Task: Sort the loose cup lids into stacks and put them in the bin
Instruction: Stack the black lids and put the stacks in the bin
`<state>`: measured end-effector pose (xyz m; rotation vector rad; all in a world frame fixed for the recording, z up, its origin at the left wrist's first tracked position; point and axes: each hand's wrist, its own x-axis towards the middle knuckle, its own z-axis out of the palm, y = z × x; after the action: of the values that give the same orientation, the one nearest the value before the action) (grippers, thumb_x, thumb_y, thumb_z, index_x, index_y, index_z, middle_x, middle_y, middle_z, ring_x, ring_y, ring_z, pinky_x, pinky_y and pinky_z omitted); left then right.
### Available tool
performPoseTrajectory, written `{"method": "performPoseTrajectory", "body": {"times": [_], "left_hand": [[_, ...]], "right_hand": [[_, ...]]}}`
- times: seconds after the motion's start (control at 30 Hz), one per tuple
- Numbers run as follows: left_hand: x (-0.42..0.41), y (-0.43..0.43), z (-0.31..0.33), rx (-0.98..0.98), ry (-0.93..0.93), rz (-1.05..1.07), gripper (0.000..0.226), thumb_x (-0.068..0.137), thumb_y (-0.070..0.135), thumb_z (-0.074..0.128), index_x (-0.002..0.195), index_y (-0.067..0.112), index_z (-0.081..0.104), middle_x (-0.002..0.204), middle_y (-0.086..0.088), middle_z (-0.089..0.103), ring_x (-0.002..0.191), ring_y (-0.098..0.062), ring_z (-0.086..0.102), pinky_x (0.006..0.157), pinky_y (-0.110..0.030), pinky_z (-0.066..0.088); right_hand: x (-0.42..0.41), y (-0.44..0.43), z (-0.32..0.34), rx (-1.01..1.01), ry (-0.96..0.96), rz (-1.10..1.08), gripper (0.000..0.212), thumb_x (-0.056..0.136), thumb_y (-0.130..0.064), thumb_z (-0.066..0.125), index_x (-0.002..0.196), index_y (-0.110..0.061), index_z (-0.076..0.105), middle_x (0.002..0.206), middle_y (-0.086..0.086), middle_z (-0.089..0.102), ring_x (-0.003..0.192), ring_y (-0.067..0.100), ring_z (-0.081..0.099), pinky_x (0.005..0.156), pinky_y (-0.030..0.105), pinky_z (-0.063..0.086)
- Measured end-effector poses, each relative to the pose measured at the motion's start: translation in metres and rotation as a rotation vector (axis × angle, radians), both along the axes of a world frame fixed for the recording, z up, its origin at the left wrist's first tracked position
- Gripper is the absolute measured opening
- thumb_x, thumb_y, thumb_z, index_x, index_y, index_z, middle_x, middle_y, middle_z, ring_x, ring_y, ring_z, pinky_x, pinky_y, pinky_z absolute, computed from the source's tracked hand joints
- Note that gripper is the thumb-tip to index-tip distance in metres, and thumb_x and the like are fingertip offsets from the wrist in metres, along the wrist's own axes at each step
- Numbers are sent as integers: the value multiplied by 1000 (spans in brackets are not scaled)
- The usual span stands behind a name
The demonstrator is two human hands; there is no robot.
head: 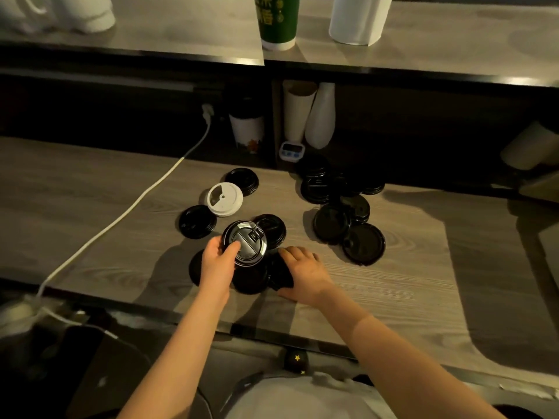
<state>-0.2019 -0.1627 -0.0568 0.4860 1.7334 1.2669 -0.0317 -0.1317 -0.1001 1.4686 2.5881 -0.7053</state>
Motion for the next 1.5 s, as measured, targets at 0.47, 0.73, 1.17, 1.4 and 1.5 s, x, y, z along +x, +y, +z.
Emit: {"method": "performPoseTrajectory", "body": {"times": [0.47, 0.73, 1.17, 1.4, 1.5], "left_hand": [[38, 15, 6, -41, -223, -65, 34, 90, 3, 51, 124, 6, 50, 117, -15, 61, 103, -26, 61, 89, -42, 50], [62, 15, 25, -7, -525, -85, 20, 97, 15, 44, 115, 13, 52, 107, -13, 63, 95, -24, 62, 69, -35, 50], [53, -3, 28, 54, -441, -329, 28, 91, -2, 48, 116, 9, 57, 111, -14, 65, 105, -25, 63, 79, -34, 52], [14, 4, 14, -21, -321, -54, 32, 90, 0, 53, 122, 8, 53, 109, -12, 63, 93, -21, 62, 82, -37, 50], [-10, 8, 18, 15, -255, 43, 31, 90, 3, 55, 118, 15, 53, 113, -10, 61, 97, -20, 61, 91, -40, 47]], "right_hand": [[54, 10, 35, 88, 307, -384, 88, 71, -32, 73, 146, -14, 29, 141, 9, 29, 127, 32, 32, 104, 41, 38], [48, 8, 63, 49, 658, -245, 92, 65, -36, 80, 142, -14, 34, 139, 0, 40, 131, 12, 37, 110, 30, 34], [42, 3, 58, 54, 532, -64, 98, 63, -43, 84, 144, -21, 35, 147, 1, 38, 138, 17, 32, 113, 36, 30], [30, 24, 53, -49, 295, -13, 80, 83, -24, 70, 148, -21, 25, 148, 1, 37, 135, 17, 36, 107, 29, 34], [21, 41, 48, -85, 215, -67, 68, 88, -24, 64, 146, -19, 29, 148, 3, 38, 135, 20, 37, 105, 33, 36]]}}
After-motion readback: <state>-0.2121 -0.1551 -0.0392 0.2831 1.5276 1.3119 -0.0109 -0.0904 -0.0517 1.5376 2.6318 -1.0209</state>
